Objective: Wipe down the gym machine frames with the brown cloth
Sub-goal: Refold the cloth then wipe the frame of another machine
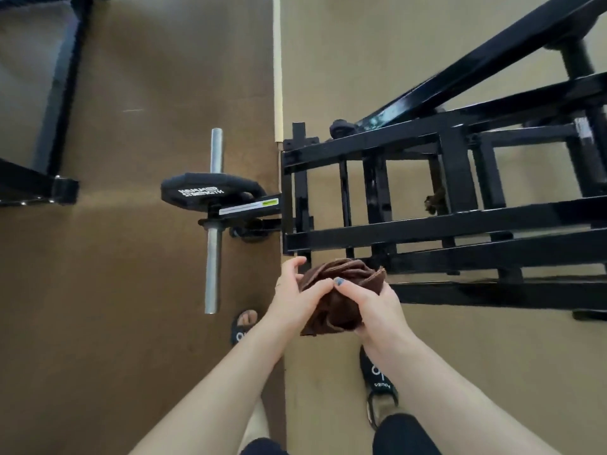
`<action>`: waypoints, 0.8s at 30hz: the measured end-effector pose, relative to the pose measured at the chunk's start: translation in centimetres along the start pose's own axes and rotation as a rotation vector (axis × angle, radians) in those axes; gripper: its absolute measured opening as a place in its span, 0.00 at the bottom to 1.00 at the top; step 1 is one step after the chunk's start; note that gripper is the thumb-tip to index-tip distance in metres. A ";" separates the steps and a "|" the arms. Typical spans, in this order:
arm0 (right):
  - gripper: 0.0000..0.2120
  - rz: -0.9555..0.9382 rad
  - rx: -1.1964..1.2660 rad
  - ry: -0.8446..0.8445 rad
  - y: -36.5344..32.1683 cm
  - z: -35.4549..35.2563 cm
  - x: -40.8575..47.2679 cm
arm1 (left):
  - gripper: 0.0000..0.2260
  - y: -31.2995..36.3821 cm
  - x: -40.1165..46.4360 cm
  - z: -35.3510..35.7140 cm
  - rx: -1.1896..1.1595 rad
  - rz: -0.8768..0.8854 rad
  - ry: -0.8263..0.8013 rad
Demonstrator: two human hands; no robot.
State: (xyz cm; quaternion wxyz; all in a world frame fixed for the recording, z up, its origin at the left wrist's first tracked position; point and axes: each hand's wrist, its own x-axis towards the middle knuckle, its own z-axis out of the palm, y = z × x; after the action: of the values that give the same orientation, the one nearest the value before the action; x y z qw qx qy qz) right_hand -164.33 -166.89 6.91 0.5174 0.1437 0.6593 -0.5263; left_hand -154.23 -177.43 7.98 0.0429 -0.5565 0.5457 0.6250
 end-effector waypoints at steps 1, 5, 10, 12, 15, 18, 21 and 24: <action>0.31 0.008 0.044 0.036 0.0 0.8 1.0 | 0.28 0.1 1.5 -0.3 0.006 -0.023 -0.025; 0.30 0.018 0.210 0.149 0.9 4.6 4.4 | 0.22 -0.1 7.0 -2.6 0.066 -0.096 -0.155; 0.28 0.059 0.375 0.222 2.7 10.2 5.3 | 0.13 0.2 9.6 -8.6 0.261 0.059 -0.267; 0.28 0.040 0.437 0.232 3.1 12.8 4.8 | 0.13 0.9 9.9 -11.1 0.337 0.108 -0.308; 0.36 -0.035 0.395 0.287 3.0 15.5 3.8 | 0.13 1.9 9.8 -13.2 0.376 0.133 -0.332; 0.47 -0.107 0.315 0.313 2.9 16.7 3.0 | 0.16 2.6 9.4 -13.9 0.415 0.144 -0.359; 0.50 -0.183 0.252 0.301 3.0 17.1 2.9 | 0.20 3.3 9.6 -13.8 0.479 0.172 -0.425; 0.41 -0.242 0.171 0.306 4.1 17.2 3.1 | 0.29 3.9 9.9 -13.5 0.519 0.139 -0.589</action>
State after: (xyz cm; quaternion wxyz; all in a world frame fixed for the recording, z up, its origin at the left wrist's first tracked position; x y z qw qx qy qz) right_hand -153.49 -180.80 3.60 0.3302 0.1852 0.6954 -0.6108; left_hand -151.73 -194.34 5.99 0.2943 -0.2858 0.6863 0.6005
